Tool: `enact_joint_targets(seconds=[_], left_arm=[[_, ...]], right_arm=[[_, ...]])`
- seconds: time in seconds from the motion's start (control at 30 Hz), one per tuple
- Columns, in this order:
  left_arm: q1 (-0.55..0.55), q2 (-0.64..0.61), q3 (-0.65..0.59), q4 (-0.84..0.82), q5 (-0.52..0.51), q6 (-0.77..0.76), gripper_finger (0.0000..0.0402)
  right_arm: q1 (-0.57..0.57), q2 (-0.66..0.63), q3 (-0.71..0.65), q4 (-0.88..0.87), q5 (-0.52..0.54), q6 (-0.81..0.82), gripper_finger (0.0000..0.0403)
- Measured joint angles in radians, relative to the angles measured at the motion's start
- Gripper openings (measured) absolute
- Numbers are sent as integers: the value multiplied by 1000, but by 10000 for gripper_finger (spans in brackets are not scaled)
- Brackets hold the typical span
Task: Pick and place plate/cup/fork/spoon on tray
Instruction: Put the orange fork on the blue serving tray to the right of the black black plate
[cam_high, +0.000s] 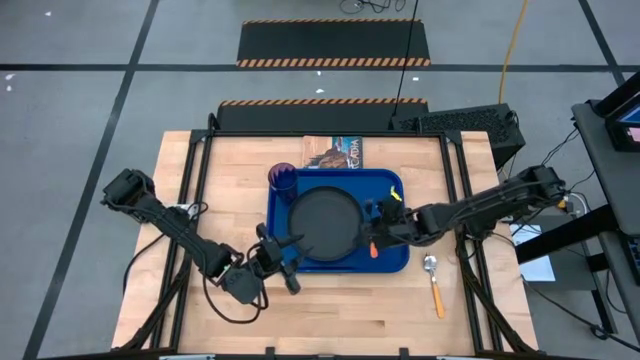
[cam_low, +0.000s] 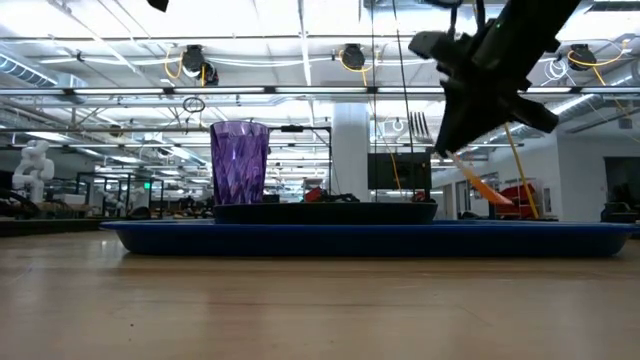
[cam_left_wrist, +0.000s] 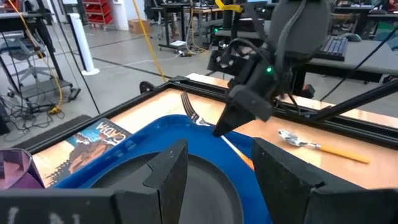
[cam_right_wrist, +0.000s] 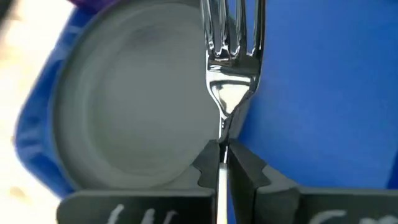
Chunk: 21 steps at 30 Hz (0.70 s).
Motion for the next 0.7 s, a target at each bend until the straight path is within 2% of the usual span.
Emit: enact_joint_targets(seconds=[0.23,0.57,0.7], left_arm=[[0,0,0,0,25,-7,182],[0,0,0,-1,49,-12,182],[0,0,-1,-1,50,-12,182]], right_arm=[[-44,55,0,-6,-52,57,4],[-97,154,0,-4,-132,59,4],[-114,160,0,-9,-132,58,4]])
